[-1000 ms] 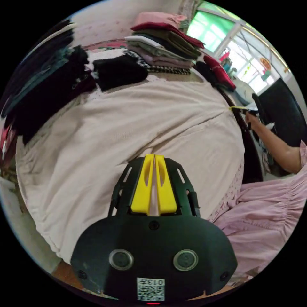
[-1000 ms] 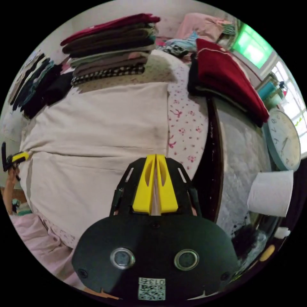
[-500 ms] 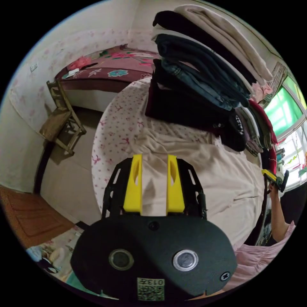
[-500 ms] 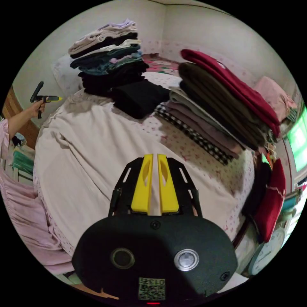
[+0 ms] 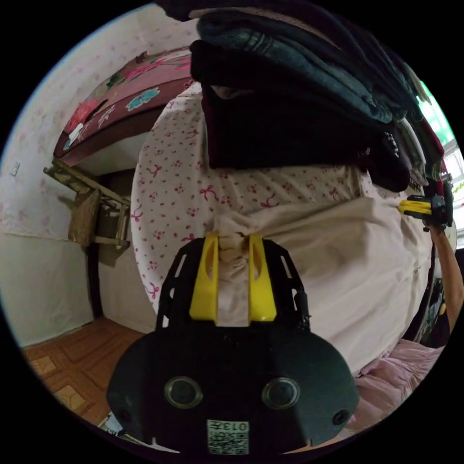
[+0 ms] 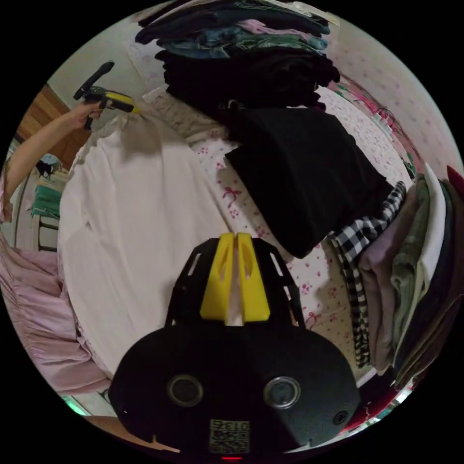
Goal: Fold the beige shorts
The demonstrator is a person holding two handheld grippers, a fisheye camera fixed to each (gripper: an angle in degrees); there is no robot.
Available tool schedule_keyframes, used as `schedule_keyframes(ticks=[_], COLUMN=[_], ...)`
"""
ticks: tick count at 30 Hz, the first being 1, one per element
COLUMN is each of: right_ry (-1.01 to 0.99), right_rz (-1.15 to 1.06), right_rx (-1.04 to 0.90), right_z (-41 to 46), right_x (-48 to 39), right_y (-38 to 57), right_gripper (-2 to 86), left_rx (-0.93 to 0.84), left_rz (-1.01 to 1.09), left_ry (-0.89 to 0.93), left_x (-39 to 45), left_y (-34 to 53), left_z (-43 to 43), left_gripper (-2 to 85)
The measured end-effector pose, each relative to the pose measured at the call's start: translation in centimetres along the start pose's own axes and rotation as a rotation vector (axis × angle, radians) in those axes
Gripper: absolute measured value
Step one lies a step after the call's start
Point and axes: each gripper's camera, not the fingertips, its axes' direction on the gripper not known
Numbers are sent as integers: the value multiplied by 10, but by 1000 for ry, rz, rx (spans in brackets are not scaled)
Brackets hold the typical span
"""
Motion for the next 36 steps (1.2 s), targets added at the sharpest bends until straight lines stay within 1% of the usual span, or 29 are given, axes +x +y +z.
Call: schedule_keyframes(ticks=[1,2,3,4,6,8,9,10,13,15,18,21,23,25,29,31,33,36], right_ry=[31,81,112,154,169,187,184,173,200,227,203,123,97,50,42,-6,33,28], right_rz=[-35,-69,-84,-108,-134,-143,-150,-158,-178,-143,-46,32,14,-74,-214,-286,-279,-205], right_rx=[-32,-13,14,72,152,223,227,214,84,38,85,175,201,216,170,79,87,197], right_z=[-2,-10,-17,-33,-54,-67,-66,-60,-25,-12,-26,-51,-56,-49,-14,6,-3,-37], right_x=[-7,-16,-21,-32,-47,-70,-76,-90,-123,-132,-126,-109,-108,-118,-142,-143,-133,-93], right_y=[-10,-18,-19,-19,-11,8,12,18,26,28,30,24,12,-14,-53,-69,-72,-68], right_gripper=[21,17,15,12,10,8,8,7,7,9,22,44,58,67,47,22,14,9], left_rx=[10,54,136,185,335,397,412,407,318,282,288,273,263,264,274,281,328,425], left_rz=[4,1,-9,-11,-13,-23,-27,-32,-58,-63,-59,-30,-23,-22,-19,-8,6,9], left_ry=[-5,-4,15,30,78,120,138,146,178,180,179,161,159,150,129,123,136,142], left_x=[-1,-4,-9,-11,-24,-33,-37,-39,-46,-47,-50,-50,-51,-50,-46,-45,-46,-47], left_y=[2,8,20,28,65,93,110,117,139,152,163,168,167,165,159,156,153,143], left_z=[-3,-14,-29,-36,-54,-55,-50,-46,-22,-12,-17,-24,-26,-29,-39,-46,-63,-87], left_gripper=[87,85,84,85,87,89,91,91,91,90,90,88,85,82,75,72,67,63])
